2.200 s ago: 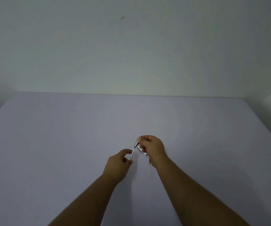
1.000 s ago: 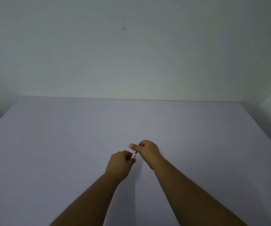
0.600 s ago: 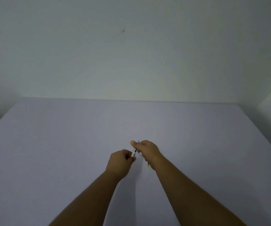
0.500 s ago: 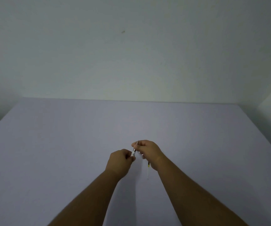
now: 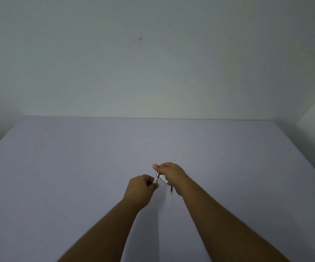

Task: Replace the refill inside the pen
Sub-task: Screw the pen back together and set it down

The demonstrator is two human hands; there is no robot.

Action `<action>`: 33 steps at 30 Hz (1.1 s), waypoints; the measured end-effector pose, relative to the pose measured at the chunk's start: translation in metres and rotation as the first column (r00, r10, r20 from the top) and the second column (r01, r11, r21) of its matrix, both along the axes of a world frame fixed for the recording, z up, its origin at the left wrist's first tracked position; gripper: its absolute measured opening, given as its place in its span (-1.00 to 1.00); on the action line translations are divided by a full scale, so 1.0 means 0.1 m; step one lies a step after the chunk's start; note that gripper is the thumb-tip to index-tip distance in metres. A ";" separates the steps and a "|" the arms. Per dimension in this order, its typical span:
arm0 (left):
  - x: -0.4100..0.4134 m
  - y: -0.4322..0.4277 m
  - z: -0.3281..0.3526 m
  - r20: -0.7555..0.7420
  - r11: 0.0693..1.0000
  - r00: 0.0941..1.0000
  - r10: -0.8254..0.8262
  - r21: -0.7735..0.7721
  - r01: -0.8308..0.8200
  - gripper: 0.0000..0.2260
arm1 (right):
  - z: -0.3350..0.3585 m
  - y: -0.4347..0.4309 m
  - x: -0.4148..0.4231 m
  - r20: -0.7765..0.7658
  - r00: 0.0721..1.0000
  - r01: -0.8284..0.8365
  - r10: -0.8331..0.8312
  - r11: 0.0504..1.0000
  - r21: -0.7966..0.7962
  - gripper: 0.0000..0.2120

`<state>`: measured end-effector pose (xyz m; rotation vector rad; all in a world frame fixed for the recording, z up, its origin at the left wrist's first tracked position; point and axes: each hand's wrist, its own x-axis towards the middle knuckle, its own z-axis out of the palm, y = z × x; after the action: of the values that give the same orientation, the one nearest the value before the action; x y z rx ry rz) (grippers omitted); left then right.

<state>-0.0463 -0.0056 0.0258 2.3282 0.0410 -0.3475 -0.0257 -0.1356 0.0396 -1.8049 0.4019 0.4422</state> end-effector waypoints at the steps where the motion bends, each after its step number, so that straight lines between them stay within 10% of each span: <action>1: 0.01 0.01 0.00 0.001 1.000 1.000 0.008 0.002 -0.008 -0.83 | 0.01 -0.01 0.00 0.005 1.000 -0.009 0.009 0.999 0.050 -0.84; 15: 0.06 -0.02 -0.03 0.013 1.000 1.000 0.009 0.030 -0.009 -0.81 | -0.02 -0.01 0.07 0.022 0.999 -0.043 0.046 0.988 -0.147 -0.72; 29: 0.14 -0.03 -0.06 -0.019 1.000 1.000 0.011 0.026 -0.011 -0.82 | -0.12 -0.08 0.12 0.014 0.998 -0.057 0.056 0.997 0.057 -0.95; 33: 0.13 -0.07 -0.09 -0.028 0.999 1.000 0.010 0.037 -0.009 -0.86 | -0.14 -0.06 0.18 -0.045 0.998 -0.035 0.031 0.997 -0.075 -0.72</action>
<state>-0.0329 -0.0121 0.0173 2.3594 0.0727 -0.3778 -0.0081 -0.1416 0.0252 -1.8802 0.4247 0.4961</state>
